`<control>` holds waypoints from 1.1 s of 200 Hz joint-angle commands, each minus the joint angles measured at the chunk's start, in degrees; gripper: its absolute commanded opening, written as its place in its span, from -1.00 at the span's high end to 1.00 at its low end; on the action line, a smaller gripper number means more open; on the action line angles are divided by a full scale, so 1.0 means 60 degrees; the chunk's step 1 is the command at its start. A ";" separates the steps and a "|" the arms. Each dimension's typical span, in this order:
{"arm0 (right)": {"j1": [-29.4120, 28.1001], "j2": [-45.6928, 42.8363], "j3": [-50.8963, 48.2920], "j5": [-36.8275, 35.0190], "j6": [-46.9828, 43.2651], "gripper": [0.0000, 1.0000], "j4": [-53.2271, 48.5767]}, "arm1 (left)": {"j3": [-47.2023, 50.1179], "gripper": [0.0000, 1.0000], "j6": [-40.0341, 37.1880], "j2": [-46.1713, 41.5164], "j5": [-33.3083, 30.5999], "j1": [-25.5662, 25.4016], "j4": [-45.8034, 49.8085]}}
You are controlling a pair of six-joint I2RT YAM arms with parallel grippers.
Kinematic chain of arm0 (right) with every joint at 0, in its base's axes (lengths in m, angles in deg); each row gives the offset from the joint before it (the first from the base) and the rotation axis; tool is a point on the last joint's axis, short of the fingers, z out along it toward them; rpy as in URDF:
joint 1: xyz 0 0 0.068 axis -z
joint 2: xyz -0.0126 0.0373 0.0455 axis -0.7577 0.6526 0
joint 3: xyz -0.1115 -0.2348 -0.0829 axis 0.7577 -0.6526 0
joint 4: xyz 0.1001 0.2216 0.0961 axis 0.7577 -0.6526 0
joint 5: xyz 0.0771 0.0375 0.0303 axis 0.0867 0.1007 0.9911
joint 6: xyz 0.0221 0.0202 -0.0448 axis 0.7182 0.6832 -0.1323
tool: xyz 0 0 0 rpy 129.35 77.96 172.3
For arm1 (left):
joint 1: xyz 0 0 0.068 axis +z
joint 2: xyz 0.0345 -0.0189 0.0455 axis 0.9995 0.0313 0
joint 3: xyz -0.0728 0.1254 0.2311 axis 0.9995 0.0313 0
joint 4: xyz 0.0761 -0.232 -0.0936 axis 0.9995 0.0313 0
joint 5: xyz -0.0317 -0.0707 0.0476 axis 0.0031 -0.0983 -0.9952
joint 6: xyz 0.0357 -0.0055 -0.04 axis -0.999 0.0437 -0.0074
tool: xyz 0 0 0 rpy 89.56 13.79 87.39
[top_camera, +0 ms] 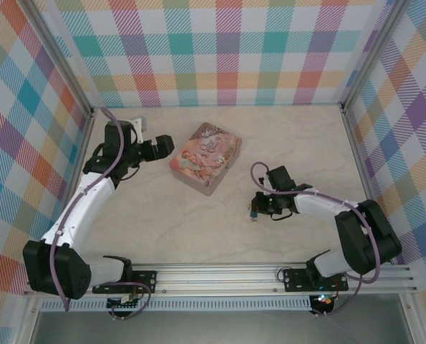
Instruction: Unlock a padlock with a key
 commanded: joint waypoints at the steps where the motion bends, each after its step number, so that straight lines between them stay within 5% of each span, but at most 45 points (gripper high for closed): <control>1: 0.0031 0.0184 0.0237 0.0134 -0.0260 0.88 0.0272 | 0.0041 -1.00 -0.0069 -0.0428 -0.0187 -0.0046 0.0263; 59: 0.0040 -0.0833 0.0497 -0.0886 -0.0626 0.35 -0.0566 | 0.0213 -1.00 0.0096 -0.1073 -0.0899 -0.0047 0.0093; 115: 0.0226 -0.3123 0.0562 -0.3381 -0.1728 -0.16 -0.0998 | 0.2052 -1.00 0.0643 -0.2780 -0.2988 -0.0046 -0.1030; 135: 0.0588 -0.4030 0.0387 -0.4167 -0.2273 -0.31 -0.0859 | 0.2846 -1.00 0.0671 -0.3500 -0.3615 -0.0045 -0.1707; 183: 0.2056 -0.5613 -0.0638 -0.5052 -0.3137 -1.00 0.0198 | 0.4268 -1.00 0.0442 -0.4084 -0.5254 -0.0048 -0.2811; 220: 0.2902 -0.5902 -0.2136 -0.5263 -0.3409 -0.99 0.2119 | 0.5170 -1.00 0.0162 -0.4005 -0.5659 -0.0059 -0.3396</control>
